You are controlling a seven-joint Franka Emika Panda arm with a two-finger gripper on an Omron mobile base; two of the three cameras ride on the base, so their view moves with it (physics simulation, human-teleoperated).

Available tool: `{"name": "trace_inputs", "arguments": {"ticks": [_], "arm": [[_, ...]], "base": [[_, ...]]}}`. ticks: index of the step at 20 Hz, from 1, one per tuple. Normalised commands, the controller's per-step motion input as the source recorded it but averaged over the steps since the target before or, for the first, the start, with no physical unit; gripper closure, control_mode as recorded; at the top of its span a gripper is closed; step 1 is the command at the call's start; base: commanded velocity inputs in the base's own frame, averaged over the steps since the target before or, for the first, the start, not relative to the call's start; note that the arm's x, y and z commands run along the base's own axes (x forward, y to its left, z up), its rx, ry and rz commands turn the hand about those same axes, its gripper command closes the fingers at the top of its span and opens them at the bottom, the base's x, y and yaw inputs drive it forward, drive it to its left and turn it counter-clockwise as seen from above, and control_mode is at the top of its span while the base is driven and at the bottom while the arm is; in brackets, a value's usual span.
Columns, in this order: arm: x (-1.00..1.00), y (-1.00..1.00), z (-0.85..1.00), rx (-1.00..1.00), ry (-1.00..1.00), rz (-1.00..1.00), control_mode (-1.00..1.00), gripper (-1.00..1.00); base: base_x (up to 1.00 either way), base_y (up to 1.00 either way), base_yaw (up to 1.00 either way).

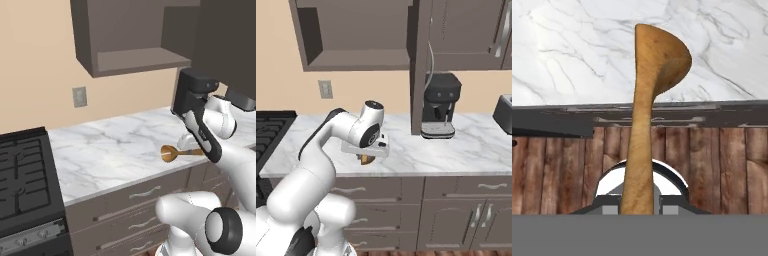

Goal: Organize the utensils by type. Pick up the wooden spoons from the counter and place them in the open cabinet. Then pick up the metallic utensils from the counter and place them in the open drawer.

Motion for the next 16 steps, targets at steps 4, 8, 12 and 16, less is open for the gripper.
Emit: {"name": "trace_inputs", "arguments": {"ticks": [4, 8, 12, 16], "arm": [[0.00, 0.00, 0.00, 0.00, 0.00, 0.00, 1.00, 1.00], [0.00, 0.00, 0.00, 0.00, 0.00, 0.00, 1.00, 1.00], [0.00, 0.00, 0.00, 0.00, 0.00, 0.00, 1.00, 1.00], [0.00, 0.00, 0.00, 0.00, 0.00, 0.00, 1.00, 1.00]], "base": [[0.35, -0.14, 0.02], [0.06, 0.00, 0.00], [0.00, 0.00, 0.00], [0.00, 0.00, 0.00]]}}
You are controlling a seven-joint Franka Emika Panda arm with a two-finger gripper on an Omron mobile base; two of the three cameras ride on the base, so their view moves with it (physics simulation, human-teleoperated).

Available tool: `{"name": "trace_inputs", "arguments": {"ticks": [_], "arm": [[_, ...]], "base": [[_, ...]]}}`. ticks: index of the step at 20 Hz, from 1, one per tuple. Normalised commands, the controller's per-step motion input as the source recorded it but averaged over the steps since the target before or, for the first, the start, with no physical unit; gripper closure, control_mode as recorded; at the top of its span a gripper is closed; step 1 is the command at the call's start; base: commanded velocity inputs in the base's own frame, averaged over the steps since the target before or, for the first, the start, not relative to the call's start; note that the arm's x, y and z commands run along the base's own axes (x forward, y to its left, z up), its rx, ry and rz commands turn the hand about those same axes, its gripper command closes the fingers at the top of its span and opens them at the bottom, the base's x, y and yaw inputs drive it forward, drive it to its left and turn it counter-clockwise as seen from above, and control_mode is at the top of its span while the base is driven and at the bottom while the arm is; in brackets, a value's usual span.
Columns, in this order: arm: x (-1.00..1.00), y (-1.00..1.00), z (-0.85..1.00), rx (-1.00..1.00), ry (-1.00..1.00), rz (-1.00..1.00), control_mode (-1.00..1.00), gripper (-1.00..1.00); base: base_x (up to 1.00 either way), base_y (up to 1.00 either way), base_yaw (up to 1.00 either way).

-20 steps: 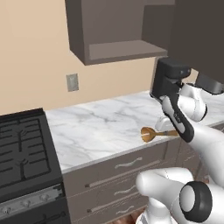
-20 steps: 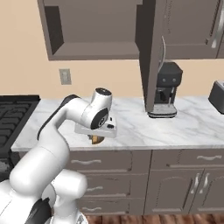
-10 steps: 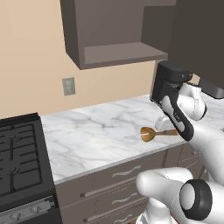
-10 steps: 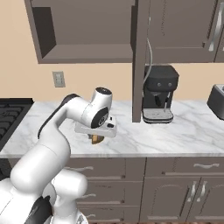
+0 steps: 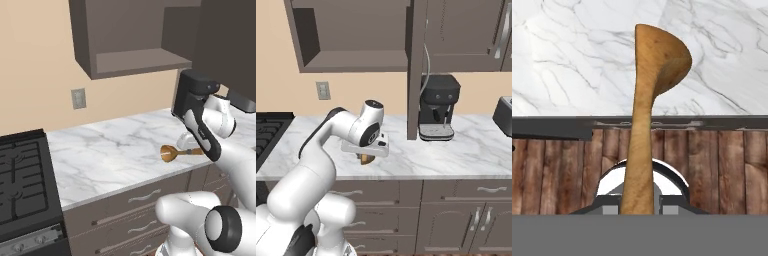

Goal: Organize the utensils by type. Pick up the wooden spoons from the counter and place them in the open cabinet. Then pick up the metallic utensils from the counter and place them in the open drawer.

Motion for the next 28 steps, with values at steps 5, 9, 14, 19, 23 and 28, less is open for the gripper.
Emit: {"name": "trace_inputs", "arguments": {"ticks": [5, 9, 14, 19, 23, 28], "arm": [[0.00, 0.00, 0.00, 0.00, 0.00, 0.00, 1.00, 1.00], [0.00, 0.00, 0.00, 0.00, 0.00, 0.00, 1.00, 1.00], [0.00, 0.00, 0.00, 0.00, 0.00, 0.00, 1.00, 1.00], [0.00, 0.08, 0.26, 0.00, -0.29, 0.06, -1.00, 1.00], [0.00, 0.08, 0.50, 0.00, -0.32, 0.10, -1.00, 1.00], [0.00, 0.19, 0.56, 0.00, -0.31, 0.15, -1.00, 1.00]], "base": [[0.00, 0.00, 0.00], [0.00, 0.00, 0.00], [0.00, 0.04, 0.01], [0.00, 0.03, 0.01], [0.00, 0.00, 0.00], [0.00, 0.00, 0.00]]}}
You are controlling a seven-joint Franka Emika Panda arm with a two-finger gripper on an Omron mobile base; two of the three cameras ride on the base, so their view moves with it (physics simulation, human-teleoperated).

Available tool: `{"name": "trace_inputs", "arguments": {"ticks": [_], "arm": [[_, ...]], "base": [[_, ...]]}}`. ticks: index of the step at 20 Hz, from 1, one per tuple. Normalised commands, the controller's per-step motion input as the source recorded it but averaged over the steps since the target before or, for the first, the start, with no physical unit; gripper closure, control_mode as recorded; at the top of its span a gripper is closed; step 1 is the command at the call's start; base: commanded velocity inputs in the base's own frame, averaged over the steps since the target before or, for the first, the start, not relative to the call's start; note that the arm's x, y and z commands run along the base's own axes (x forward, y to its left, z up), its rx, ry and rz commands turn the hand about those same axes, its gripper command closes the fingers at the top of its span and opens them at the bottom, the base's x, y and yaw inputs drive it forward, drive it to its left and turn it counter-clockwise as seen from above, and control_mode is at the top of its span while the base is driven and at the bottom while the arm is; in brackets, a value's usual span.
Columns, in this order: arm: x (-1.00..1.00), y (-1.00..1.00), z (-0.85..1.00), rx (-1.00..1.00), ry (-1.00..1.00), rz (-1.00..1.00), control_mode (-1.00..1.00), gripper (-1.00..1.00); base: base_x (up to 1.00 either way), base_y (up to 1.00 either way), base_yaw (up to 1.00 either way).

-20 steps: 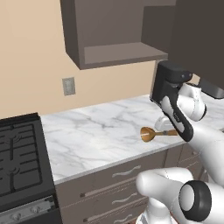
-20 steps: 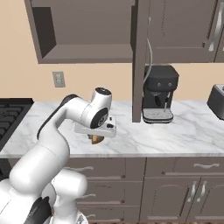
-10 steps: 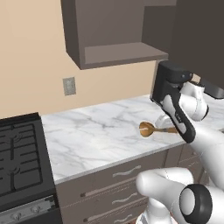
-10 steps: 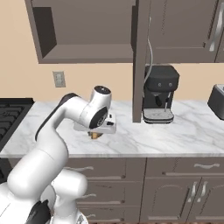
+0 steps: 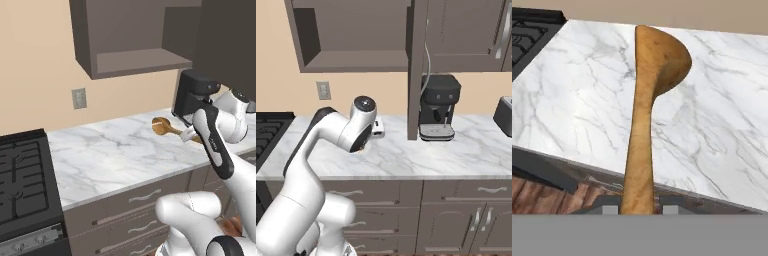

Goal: Organize the utensils by type. Pick up the wooden spoons from the counter and place them in the open cabinet. Then pick up the metallic utensils from the counter and place them in the open drawer.

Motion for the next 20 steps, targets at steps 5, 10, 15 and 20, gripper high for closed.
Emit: {"name": "trace_inputs", "arguments": {"ticks": [5, 10, 15, 20], "arm": [[0.04, 0.33, 0.57, -0.02, -0.25, 0.18, -1.00, 1.00], [0.11, 0.18, 0.63, 0.00, -0.15, 0.19, -1.00, 1.00], [0.15, 0.08, 0.62, 0.00, -0.07, 0.18, -1.00, 1.00], [0.11, 0.03, 0.53, -0.04, 0.00, 0.10, -1.00, 1.00]], "base": [[0.00, 0.00, 0.00], [0.00, 0.00, 0.00], [0.00, 0.00, 0.00], [0.00, 0.00, 0.00]]}}
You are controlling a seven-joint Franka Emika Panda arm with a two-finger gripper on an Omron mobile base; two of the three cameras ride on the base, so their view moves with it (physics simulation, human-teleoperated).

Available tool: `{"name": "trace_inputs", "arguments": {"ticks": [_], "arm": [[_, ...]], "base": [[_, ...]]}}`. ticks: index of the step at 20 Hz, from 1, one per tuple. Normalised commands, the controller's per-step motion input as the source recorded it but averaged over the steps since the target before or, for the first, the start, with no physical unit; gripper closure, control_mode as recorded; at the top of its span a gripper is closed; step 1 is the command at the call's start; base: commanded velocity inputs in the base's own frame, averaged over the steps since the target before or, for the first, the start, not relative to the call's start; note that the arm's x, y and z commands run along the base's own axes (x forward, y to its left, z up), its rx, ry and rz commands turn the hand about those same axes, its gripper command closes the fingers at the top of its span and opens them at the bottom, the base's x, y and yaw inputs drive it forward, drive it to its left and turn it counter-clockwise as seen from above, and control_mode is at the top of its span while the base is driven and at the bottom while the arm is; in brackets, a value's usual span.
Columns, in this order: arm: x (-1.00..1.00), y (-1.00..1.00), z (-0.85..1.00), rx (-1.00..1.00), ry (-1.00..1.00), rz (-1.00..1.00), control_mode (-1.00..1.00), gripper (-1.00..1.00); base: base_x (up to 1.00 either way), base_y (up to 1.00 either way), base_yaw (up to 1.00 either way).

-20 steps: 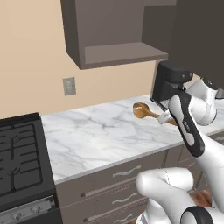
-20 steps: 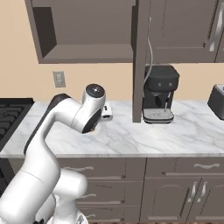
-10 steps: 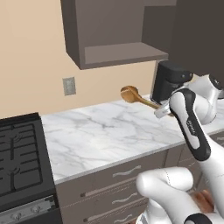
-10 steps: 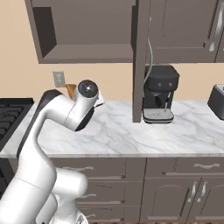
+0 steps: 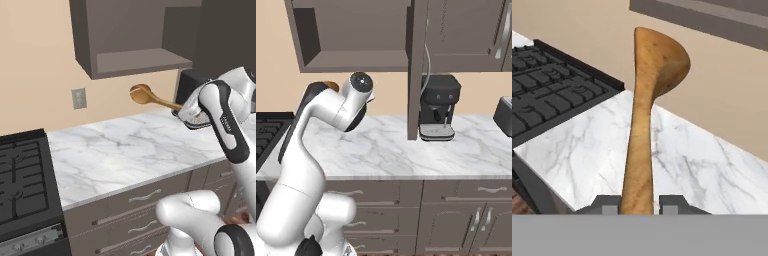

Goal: Organize the utensils by type. Pick up the wooden spoons from the counter and place them in the open cabinet. Then pick up the metallic utensils from the counter and place them in the open drawer.

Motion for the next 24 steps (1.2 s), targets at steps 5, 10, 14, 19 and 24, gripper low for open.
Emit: {"name": "trace_inputs", "arguments": {"ticks": [5, 10, 14, 19, 24], "arm": [[0.15, 0.12, 0.47, -0.09, -0.18, 0.07, -1.00, 1.00], [0.27, 0.16, 0.41, -0.07, -0.28, 0.02, -1.00, 1.00], [0.36, 0.08, 0.38, -0.03, -0.37, 0.00, -1.00, 1.00], [0.43, 0.02, 0.22, -0.07, -0.23, 0.00, -1.00, 1.00], [0.52, 0.10, 0.32, -0.16, 0.00, 0.00, -1.00, 1.00]], "base": [[0.00, 0.00, 0.00], [0.00, 0.00, 0.00], [0.00, 0.00, 0.00], [0.00, 0.00, 0.00], [0.00, 0.00, 0.00]]}}
